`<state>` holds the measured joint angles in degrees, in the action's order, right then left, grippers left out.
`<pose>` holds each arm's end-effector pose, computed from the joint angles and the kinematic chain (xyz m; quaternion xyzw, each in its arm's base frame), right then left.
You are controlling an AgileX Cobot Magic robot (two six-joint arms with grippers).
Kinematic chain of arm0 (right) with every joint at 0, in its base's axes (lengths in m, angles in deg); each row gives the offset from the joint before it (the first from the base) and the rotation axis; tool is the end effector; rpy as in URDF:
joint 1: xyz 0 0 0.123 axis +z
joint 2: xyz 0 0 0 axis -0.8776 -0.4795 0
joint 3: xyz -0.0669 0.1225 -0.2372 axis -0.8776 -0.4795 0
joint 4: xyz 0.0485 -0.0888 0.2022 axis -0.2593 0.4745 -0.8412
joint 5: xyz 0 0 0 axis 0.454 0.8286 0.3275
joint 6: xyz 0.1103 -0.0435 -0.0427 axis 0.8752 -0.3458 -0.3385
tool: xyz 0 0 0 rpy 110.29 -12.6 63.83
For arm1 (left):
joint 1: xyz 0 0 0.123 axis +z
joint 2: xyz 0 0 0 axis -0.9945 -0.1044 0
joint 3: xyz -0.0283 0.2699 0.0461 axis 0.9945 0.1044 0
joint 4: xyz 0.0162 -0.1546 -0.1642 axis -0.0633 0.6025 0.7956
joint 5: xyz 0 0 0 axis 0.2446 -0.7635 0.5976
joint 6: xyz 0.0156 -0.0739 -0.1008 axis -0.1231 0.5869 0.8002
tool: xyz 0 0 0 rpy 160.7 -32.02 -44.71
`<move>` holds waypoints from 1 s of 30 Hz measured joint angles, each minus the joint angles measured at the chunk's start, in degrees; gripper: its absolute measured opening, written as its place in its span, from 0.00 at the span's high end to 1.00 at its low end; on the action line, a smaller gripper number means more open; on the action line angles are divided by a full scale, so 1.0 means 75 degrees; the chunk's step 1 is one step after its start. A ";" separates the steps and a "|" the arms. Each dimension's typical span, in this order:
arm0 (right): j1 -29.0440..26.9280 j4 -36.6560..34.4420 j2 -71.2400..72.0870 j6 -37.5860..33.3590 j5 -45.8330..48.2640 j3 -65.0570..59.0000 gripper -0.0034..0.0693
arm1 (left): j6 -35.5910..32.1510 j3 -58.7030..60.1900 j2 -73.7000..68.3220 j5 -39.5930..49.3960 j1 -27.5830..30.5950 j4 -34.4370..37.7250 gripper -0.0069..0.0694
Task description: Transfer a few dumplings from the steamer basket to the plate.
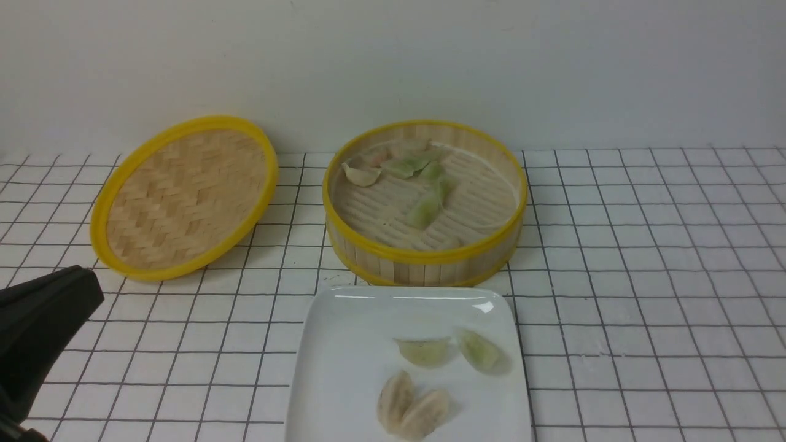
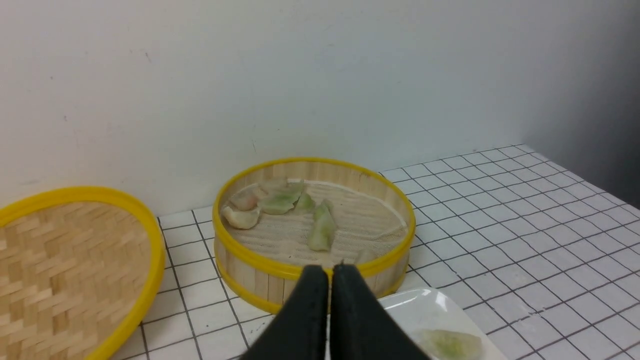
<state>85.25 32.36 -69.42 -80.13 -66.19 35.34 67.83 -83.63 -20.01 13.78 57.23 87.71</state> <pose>0.0456 0.0239 0.2932 -0.1049 0.6639 0.2094 0.7102 0.0890 -0.0501 0.3116 0.1352 0.7325 -0.2111 0.6329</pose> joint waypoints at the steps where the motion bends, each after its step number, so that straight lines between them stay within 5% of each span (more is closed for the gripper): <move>1: 0.0000 0.0000 0.0000 0.0000 0.0000 0.0000 0.97 | 0.0000 0.0000 0.0000 0.0000 0.0000 0.0000 0.92; 9: 0.0000 0.0000 0.0000 0.0000 0.0000 0.0000 0.97 | -0.0361 0.0698 0.0535 -0.0288 0.0339 -0.0288 0.92; 19: 0.0000 0.0000 0.0000 0.0000 0.0070 0.0000 0.97 | -0.0495 0.3620 0.2918 -0.0565 0.2761 -0.0546 0.92; 30: 0.0000 0.0000 0.0000 0.0003 0.0249 0.0000 0.97 | -0.0501 0.3888 0.2950 0.0591 0.2941 -0.0776 0.92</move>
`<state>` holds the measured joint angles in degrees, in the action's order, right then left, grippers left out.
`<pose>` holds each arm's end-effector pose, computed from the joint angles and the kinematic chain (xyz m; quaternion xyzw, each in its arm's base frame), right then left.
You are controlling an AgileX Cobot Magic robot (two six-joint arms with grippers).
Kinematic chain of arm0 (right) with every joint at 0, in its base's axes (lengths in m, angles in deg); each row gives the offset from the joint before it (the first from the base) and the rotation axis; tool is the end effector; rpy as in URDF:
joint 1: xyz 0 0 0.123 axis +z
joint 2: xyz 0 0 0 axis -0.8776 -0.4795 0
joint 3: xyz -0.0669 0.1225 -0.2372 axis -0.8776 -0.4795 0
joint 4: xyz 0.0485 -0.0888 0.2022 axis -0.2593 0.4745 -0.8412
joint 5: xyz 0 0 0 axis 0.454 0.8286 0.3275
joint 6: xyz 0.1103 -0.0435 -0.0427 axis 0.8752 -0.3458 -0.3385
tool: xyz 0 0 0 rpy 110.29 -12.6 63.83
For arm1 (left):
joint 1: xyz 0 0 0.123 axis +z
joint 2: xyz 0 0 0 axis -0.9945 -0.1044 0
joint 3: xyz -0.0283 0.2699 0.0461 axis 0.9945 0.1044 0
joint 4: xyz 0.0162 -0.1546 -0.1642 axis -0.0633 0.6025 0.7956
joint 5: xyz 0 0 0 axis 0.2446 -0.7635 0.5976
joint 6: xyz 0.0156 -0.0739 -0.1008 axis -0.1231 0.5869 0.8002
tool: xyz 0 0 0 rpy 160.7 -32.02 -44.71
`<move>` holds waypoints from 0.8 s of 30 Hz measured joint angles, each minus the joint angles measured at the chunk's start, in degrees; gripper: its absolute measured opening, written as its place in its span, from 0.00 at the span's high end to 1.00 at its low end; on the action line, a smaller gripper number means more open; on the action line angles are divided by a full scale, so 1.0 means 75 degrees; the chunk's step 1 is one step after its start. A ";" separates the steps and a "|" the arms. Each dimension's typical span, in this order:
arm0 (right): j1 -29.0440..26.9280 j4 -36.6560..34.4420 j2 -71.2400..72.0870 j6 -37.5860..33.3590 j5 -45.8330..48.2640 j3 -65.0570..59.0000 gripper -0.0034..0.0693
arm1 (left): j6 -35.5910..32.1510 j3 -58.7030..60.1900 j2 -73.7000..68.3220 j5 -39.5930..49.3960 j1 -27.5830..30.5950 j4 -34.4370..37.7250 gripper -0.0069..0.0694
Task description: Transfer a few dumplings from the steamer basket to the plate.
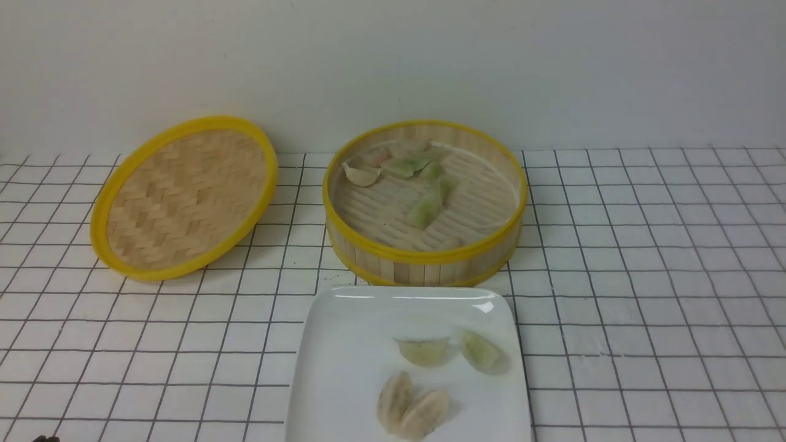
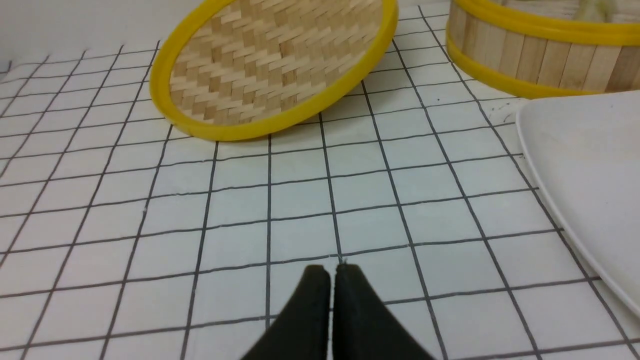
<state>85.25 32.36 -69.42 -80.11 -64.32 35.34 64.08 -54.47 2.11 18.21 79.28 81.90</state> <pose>0.0458 0.0243 0.2891 -0.1076 0.6756 0.2072 0.6993 0.0693 -0.0068 0.1596 0.0470 0.8071 -0.0196 0.5882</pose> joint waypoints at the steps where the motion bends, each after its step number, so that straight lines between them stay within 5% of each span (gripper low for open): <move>1: 0.0000 0.0000 0.0000 0.0006 0.0007 0.0000 0.97 | 0.0000 0.0000 0.0000 0.0000 0.0000 0.0000 0.92; 24: 0.0000 0.0063 0.0000 0.0009 0.0011 0.0000 0.97 | 0.0000 0.0000 0.0000 0.0000 0.0000 0.0000 0.92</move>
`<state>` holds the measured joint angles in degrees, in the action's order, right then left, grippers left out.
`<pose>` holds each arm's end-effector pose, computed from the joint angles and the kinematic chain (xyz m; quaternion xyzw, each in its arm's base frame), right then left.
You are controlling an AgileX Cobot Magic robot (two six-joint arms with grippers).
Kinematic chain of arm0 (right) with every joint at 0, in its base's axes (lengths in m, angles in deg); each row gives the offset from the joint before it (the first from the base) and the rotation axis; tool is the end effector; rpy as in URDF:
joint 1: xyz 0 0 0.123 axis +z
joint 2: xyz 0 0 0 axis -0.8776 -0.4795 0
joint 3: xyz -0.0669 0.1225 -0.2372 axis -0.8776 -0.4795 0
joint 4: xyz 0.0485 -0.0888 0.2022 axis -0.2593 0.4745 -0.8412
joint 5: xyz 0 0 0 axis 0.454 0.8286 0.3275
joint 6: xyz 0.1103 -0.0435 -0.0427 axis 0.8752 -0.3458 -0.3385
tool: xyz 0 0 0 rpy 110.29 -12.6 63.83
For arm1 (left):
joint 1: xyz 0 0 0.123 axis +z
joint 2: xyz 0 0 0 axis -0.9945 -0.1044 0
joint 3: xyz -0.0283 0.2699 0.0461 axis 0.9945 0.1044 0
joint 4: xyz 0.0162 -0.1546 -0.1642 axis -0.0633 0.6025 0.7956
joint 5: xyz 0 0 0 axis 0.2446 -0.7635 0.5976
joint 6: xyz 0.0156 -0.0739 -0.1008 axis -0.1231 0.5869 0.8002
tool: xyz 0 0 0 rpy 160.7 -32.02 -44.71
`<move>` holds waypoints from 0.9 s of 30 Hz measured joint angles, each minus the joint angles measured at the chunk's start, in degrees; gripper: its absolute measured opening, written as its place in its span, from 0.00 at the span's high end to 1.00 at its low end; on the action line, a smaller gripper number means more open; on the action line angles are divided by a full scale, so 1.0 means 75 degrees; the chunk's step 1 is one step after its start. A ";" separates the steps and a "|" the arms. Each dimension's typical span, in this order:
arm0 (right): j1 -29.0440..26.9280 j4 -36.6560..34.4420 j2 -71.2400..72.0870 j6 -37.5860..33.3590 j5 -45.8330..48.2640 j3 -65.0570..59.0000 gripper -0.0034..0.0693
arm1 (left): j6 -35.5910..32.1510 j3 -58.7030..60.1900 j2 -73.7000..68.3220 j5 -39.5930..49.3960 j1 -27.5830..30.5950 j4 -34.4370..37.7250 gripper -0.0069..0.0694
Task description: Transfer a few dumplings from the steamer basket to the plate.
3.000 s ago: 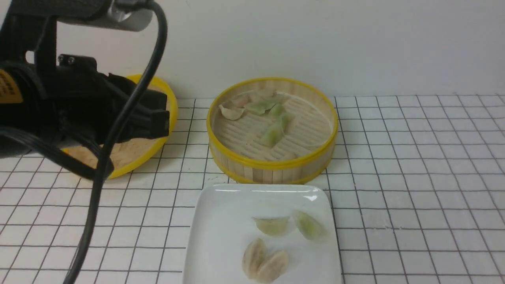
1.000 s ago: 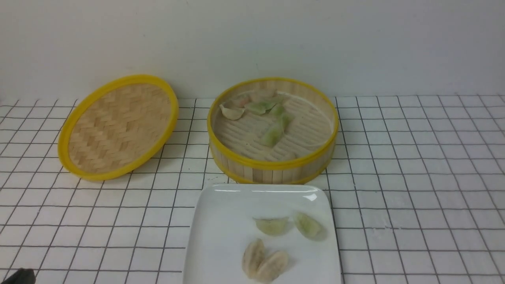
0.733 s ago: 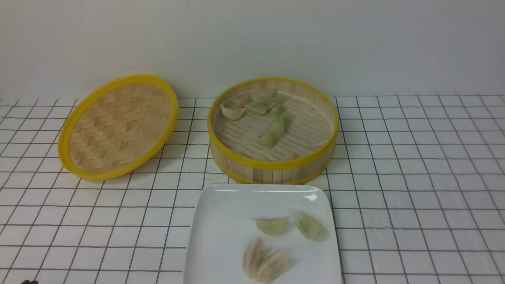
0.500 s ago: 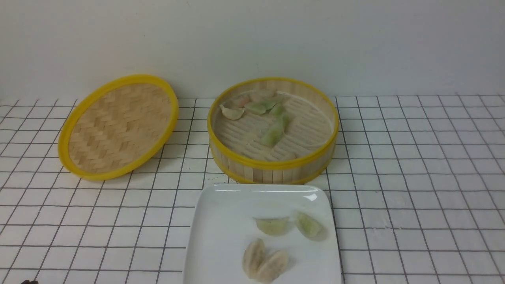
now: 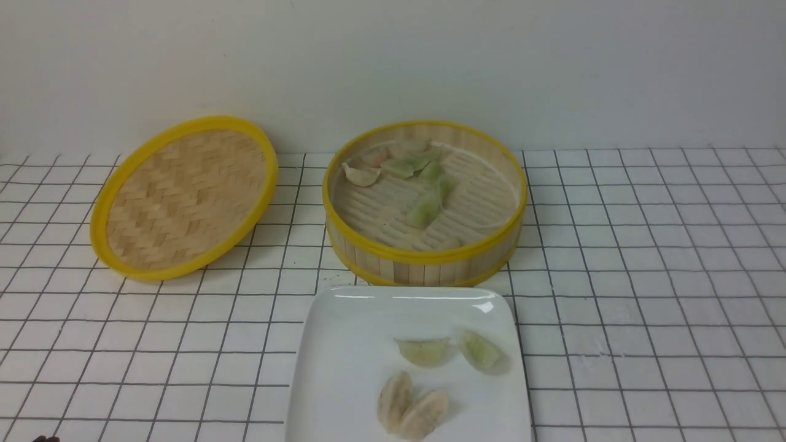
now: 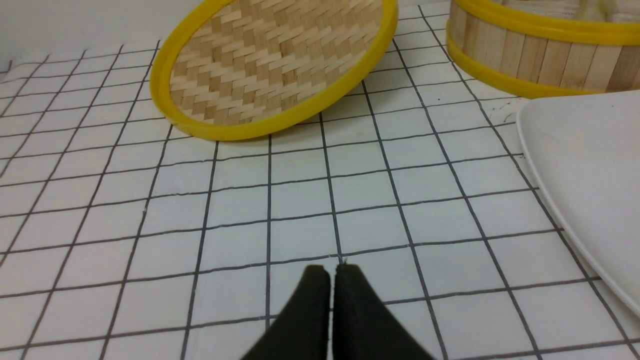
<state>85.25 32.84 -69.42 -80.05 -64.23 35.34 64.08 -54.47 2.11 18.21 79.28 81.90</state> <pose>0.0459 0.0240 0.2888 -0.1090 0.6760 0.2037 0.6997 0.0693 -0.0068 0.1596 0.0470 0.8071 -0.0196 0.5882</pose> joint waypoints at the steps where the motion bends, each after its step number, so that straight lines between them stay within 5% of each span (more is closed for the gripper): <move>1: 0.0000 0.0022 0.0000 0.0000 -0.0043 0.0000 0.97 | 0.0000 0.0000 0.0000 0.0000 0.0000 0.0000 0.92; 18: -0.0021 0.0241 0.0049 0.0233 -0.0081 -0.0021 0.97 | 0.0000 0.0000 0.0000 0.0000 0.0000 0.0000 0.92; 27: -0.2352 0.1233 0.0331 0.0227 0.0411 -0.1858 0.97 | -0.0009 0.0000 0.0000 0.0000 0.0000 0.0000 0.92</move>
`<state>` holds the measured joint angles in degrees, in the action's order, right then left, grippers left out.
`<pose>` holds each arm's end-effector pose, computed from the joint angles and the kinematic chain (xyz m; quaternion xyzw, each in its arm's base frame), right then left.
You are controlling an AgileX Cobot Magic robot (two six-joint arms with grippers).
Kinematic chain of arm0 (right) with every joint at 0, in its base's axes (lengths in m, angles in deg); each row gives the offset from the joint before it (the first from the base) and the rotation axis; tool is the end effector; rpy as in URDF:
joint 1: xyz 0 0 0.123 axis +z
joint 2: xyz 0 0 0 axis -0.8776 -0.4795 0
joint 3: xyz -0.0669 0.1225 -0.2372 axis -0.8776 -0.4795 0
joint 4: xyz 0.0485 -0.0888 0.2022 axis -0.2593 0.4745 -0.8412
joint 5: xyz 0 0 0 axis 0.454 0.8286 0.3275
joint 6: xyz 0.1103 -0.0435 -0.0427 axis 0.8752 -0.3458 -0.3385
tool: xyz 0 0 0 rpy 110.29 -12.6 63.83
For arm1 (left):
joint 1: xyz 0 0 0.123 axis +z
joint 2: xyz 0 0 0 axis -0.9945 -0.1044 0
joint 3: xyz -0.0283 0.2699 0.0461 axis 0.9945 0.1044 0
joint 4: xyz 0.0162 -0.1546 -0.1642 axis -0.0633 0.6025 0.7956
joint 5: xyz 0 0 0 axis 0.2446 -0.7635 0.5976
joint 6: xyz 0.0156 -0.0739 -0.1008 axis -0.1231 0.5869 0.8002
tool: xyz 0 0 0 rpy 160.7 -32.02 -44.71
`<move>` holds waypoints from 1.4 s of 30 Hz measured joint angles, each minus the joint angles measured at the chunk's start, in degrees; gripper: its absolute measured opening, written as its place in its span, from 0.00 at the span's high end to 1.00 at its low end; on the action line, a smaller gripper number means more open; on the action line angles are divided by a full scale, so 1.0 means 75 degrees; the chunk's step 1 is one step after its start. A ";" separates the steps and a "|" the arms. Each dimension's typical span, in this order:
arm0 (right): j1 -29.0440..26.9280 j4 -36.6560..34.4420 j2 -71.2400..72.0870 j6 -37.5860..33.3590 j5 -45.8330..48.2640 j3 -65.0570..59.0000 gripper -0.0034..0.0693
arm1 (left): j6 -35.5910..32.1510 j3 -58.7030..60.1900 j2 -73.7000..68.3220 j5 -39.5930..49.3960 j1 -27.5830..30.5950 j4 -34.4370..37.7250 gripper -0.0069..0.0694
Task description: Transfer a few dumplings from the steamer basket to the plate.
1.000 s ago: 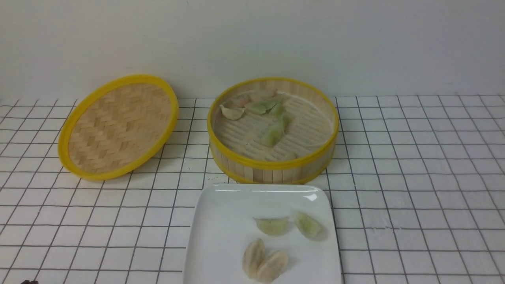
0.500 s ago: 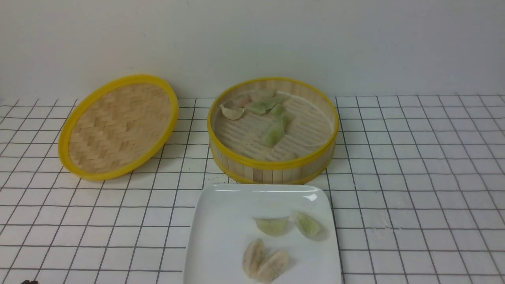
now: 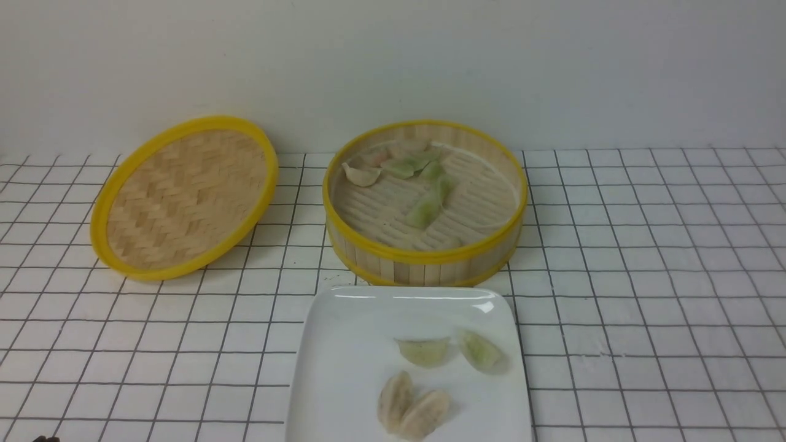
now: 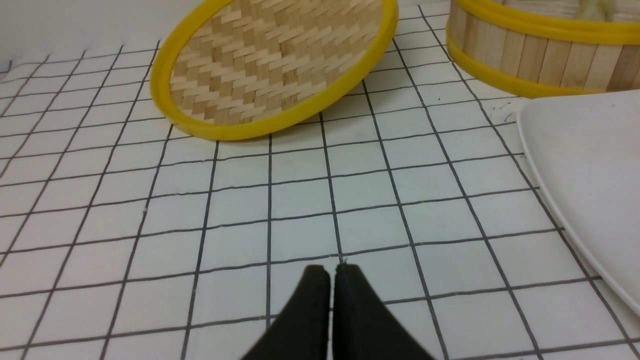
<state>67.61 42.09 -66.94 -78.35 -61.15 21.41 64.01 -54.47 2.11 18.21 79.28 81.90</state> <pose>0.0660 0.0032 0.2040 -0.0301 0.7707 0.0236 0.6361 0.0693 -0.0068 0.1596 0.0475 0.8071 -0.0192 0.5883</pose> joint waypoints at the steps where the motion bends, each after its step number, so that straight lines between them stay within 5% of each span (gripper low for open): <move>1: -0.0046 0.0021 0.0000 0.0000 0.0000 0.0000 0.97 | 0.0000 0.0000 0.0000 0.0000 0.0000 0.0000 0.92; 7: -0.0763 0.0162 0.0000 0.0000 -0.0017 -0.0958 0.97 | -0.0014 0.0000 0.0001 0.0016 0.0000 0.0000 0.92; 42: -0.0764 0.0155 0.0000 0.0055 -0.0031 -0.0963 0.97 | -0.0014 0.0000 0.0001 0.0016 0.0000 -0.0002 0.92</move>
<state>61.88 43.25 -66.94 -77.94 -61.39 14.18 63.90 -54.47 2.12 18.33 79.28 81.89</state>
